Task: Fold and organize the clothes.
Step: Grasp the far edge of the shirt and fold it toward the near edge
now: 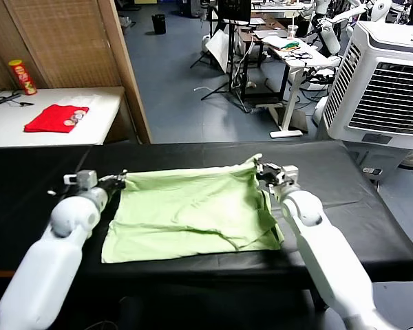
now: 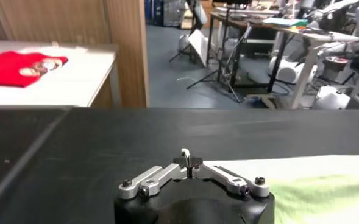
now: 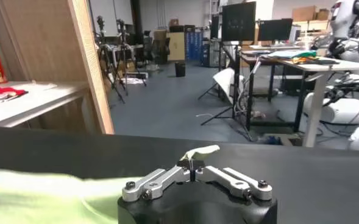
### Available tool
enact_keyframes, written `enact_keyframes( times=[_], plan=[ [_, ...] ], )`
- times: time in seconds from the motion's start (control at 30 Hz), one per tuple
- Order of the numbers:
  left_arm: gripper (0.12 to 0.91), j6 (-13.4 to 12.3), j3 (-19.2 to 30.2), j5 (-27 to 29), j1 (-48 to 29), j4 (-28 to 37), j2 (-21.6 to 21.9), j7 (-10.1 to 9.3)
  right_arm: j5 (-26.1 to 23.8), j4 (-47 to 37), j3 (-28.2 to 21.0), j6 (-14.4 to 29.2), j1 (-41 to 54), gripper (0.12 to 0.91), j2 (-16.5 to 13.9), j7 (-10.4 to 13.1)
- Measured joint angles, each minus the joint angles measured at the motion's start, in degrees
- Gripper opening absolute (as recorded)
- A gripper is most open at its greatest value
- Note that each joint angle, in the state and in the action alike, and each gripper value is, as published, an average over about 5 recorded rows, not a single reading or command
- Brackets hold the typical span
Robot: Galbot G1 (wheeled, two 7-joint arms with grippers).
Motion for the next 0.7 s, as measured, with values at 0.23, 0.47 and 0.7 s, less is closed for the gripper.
enact_keyframes(
  times=[0.23,0.47,0.7],
  plan=[
    [0.13,0.8,-5.4,1.7,10.7,-10.8,2.3,-0.28,0.1,7.5,0.1,-4.7,-5.8,0.121,-2.3,1.5],
    [0.13,1.1,-10.3,4.2,20.2,-16.6,2.2,0.27,-2.1,12.3,0.2,-8.4,-10.8,0.121,-3.3,2.7],
    [0.13,0.4,-12.2,7.3,27.6,-18.8,0.6,0.77,-3.7,15.2,0.5,-10.8,-15.0,0.121,-3.5,3.3]
  ],
)
